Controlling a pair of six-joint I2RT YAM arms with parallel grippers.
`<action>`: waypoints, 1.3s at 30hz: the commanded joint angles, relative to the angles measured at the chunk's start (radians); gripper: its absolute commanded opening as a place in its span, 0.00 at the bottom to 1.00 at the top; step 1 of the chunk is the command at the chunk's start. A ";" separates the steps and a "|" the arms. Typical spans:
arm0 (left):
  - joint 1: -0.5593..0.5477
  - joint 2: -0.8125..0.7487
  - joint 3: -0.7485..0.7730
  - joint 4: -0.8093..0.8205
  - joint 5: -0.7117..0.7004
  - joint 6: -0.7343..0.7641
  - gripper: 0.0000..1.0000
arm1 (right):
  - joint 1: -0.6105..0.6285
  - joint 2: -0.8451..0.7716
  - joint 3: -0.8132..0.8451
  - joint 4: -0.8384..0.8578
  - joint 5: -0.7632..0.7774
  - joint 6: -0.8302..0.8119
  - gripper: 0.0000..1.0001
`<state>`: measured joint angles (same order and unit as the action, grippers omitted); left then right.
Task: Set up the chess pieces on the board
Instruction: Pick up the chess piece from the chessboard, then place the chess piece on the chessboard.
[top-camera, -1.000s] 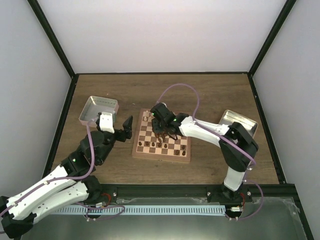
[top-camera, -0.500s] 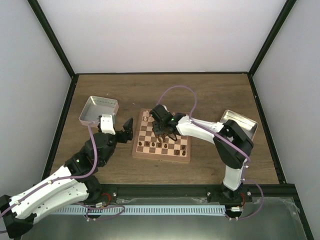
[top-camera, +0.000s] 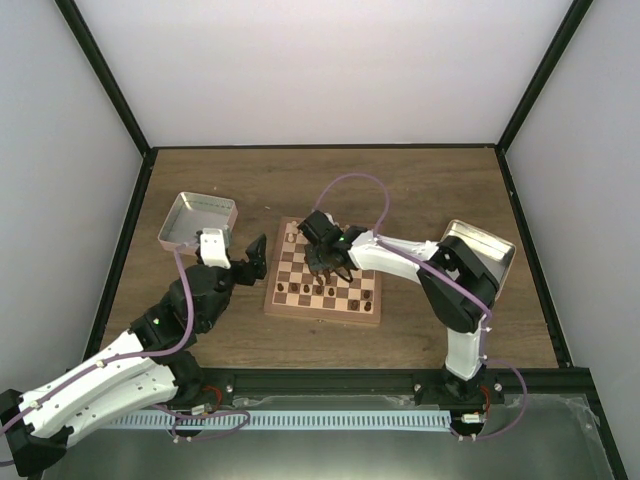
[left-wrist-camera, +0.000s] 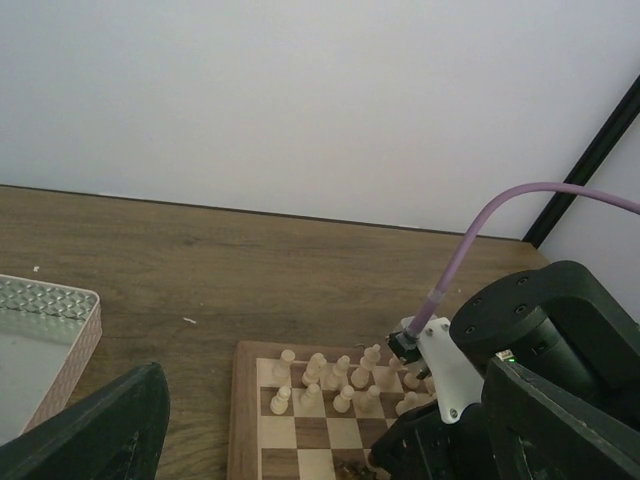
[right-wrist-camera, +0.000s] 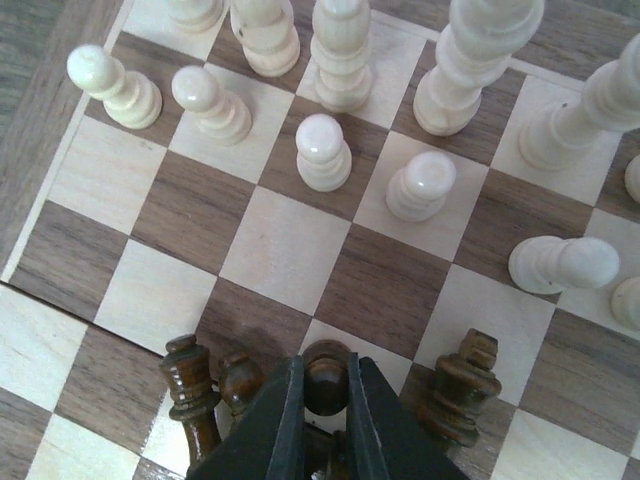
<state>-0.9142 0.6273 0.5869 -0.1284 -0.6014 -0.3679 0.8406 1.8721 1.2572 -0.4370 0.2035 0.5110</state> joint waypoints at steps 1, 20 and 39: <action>0.006 -0.005 0.007 0.023 -0.012 -0.021 0.87 | -0.006 0.004 0.046 0.027 0.037 -0.019 0.07; 0.010 0.008 0.008 0.034 -0.020 -0.026 0.88 | -0.007 -0.322 -0.176 -0.035 -0.033 0.040 0.07; 0.011 0.018 -0.013 0.031 -0.014 -0.067 0.88 | 0.002 -0.388 -0.351 -0.054 -0.151 0.021 0.06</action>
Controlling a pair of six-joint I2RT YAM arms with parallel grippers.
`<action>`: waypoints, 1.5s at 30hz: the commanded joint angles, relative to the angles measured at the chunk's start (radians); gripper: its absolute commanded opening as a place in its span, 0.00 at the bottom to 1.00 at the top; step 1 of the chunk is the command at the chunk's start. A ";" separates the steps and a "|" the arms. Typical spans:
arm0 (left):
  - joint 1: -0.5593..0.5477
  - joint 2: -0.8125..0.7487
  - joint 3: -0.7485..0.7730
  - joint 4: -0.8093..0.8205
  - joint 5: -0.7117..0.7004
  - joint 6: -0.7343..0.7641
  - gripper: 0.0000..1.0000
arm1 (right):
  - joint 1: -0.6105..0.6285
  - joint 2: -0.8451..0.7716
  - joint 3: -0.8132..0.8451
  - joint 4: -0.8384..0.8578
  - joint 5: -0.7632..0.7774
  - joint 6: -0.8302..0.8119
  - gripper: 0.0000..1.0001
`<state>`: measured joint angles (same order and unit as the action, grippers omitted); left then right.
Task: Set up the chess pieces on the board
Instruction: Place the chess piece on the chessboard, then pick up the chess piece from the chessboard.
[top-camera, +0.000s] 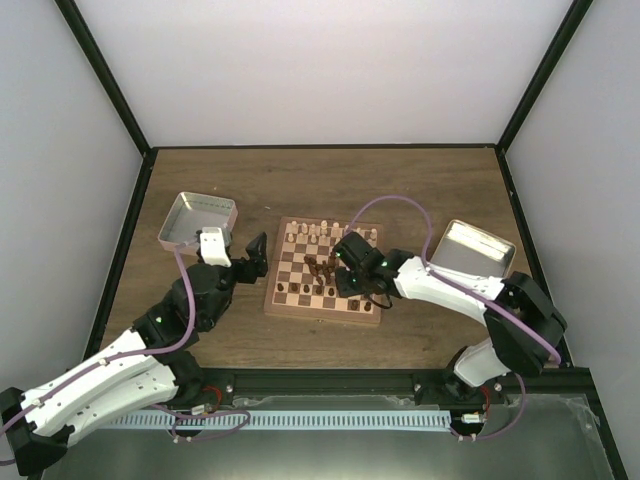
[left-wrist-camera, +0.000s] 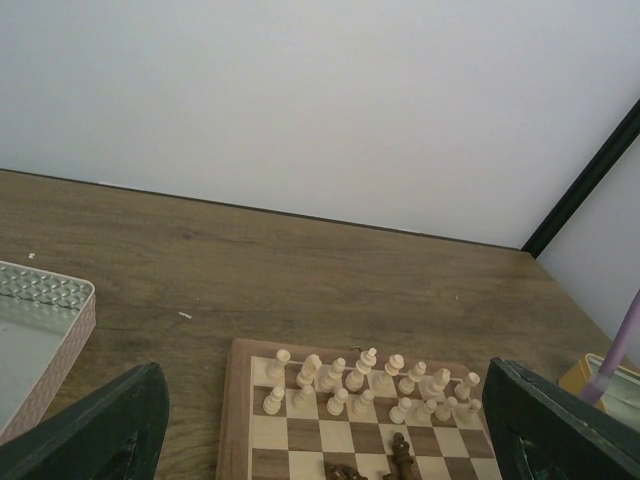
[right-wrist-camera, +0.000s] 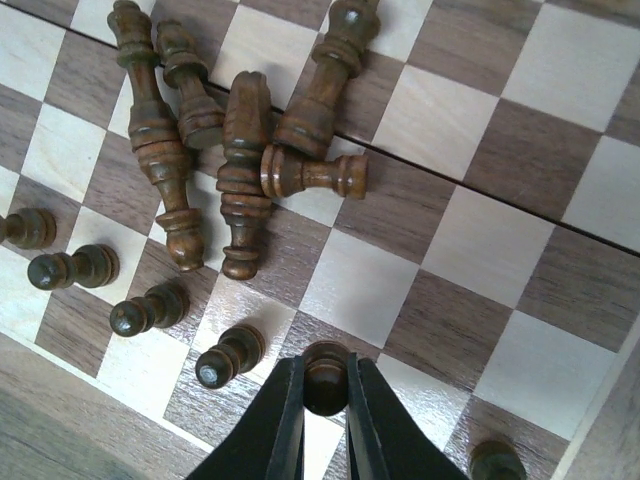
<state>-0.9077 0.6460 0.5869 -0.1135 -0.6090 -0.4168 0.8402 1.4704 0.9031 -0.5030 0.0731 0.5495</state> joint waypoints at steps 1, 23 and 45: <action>0.004 -0.001 -0.013 0.016 -0.008 -0.018 0.88 | 0.003 0.020 0.002 0.017 -0.032 -0.025 0.06; 0.006 -0.006 -0.029 0.017 -0.015 -0.017 0.88 | 0.003 0.062 0.022 -0.040 -0.043 -0.082 0.23; 0.009 0.019 -0.032 0.014 0.005 -0.029 0.88 | -0.048 0.067 0.133 0.090 0.057 0.066 0.35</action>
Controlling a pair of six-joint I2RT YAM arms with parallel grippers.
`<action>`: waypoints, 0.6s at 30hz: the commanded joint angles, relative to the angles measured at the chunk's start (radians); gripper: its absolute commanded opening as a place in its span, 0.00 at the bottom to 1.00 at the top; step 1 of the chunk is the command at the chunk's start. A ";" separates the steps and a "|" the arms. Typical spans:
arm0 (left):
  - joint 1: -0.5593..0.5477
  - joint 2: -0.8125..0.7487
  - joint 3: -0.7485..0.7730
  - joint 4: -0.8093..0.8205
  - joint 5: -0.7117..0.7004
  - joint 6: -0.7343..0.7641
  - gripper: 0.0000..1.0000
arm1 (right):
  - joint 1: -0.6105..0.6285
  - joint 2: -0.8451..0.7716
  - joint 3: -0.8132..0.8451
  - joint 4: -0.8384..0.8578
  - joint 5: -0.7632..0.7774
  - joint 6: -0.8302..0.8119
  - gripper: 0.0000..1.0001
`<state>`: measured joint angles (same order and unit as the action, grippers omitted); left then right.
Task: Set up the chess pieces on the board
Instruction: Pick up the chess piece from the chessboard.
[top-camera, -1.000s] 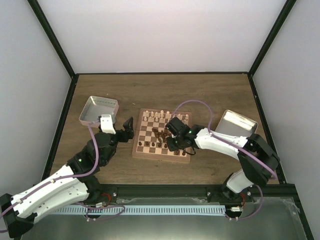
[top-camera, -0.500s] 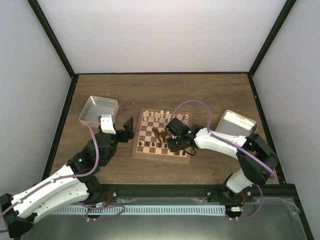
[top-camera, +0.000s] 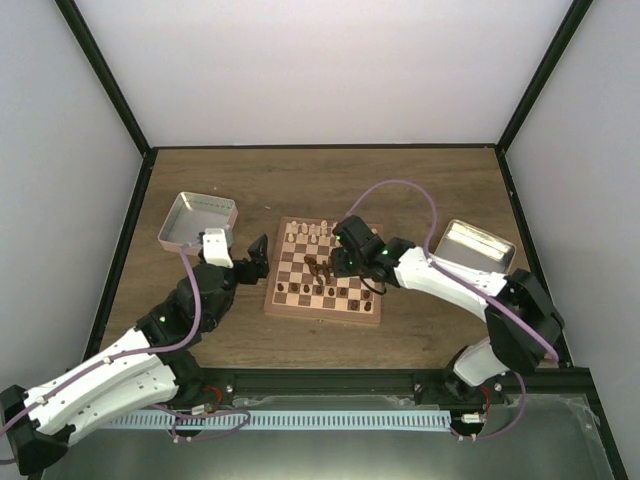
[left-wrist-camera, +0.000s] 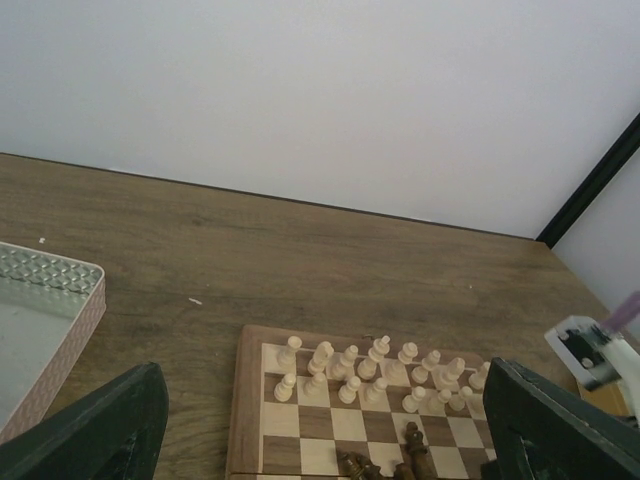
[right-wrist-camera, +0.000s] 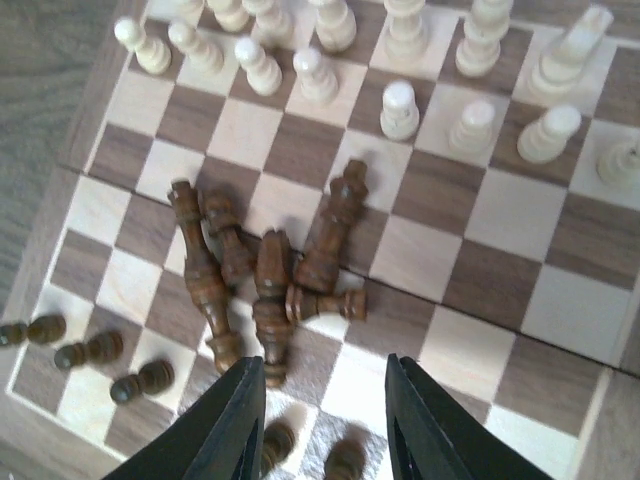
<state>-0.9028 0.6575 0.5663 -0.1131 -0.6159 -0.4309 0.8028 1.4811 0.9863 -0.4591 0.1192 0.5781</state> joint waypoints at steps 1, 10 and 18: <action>0.004 0.012 -0.010 0.013 0.015 -0.017 0.88 | -0.011 0.068 0.053 0.053 0.005 0.036 0.35; 0.011 0.049 -0.007 0.013 0.023 -0.049 0.88 | -0.001 0.161 0.122 0.091 -0.130 -0.064 0.35; 0.015 0.029 -0.001 -0.015 -0.013 -0.071 0.87 | 0.026 0.270 0.220 0.058 -0.146 -0.123 0.22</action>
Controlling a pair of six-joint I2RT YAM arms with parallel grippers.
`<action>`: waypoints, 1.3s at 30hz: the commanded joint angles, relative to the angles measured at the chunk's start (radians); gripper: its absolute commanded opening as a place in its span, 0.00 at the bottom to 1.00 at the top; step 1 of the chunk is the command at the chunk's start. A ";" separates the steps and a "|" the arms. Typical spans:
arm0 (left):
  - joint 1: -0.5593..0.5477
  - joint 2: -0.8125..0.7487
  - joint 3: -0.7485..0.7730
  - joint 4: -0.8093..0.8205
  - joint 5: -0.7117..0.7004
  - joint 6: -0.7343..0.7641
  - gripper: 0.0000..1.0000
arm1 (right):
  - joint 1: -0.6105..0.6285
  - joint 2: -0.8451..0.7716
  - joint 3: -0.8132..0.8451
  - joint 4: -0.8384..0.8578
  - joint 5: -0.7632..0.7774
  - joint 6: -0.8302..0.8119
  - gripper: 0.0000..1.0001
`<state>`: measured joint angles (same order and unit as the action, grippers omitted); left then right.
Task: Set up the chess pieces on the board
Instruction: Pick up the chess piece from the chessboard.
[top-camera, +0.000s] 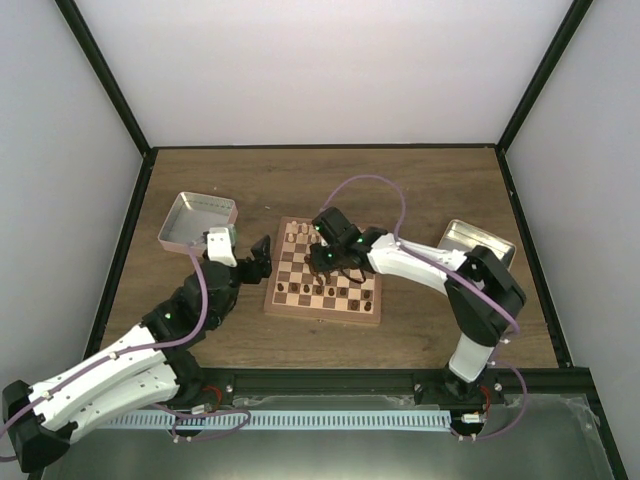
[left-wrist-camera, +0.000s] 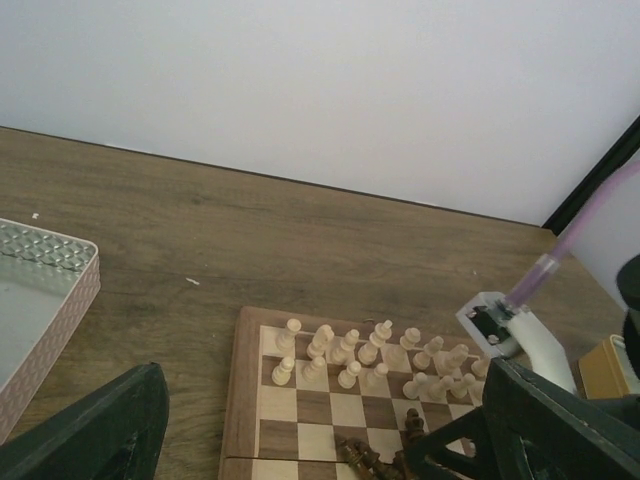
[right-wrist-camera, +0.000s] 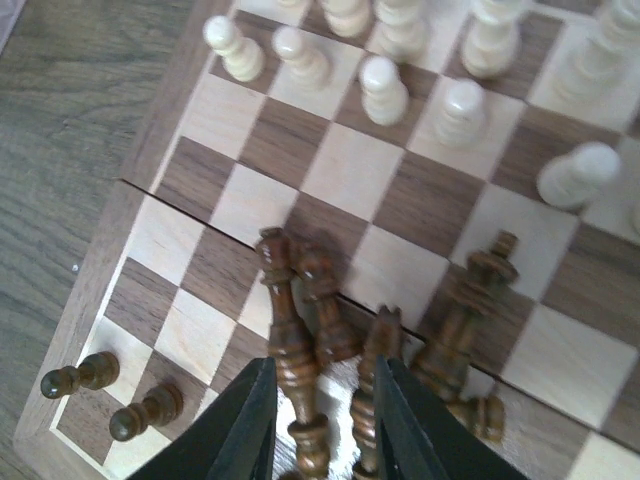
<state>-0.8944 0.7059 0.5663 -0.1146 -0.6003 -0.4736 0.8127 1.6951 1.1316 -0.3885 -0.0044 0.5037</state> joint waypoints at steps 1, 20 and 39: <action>0.006 -0.023 -0.002 -0.022 -0.036 -0.034 0.87 | 0.021 0.069 0.085 -0.017 -0.026 -0.052 0.21; 0.012 -0.066 -0.019 -0.065 -0.055 -0.062 0.86 | 0.091 0.234 0.219 -0.105 0.114 -0.069 0.20; 0.015 -0.077 -0.052 -0.067 -0.033 -0.107 0.86 | 0.091 0.209 0.173 0.075 0.139 -0.160 0.06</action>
<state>-0.8841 0.6273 0.5385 -0.1890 -0.6453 -0.5476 0.8993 1.9541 1.3334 -0.4137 0.1318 0.3557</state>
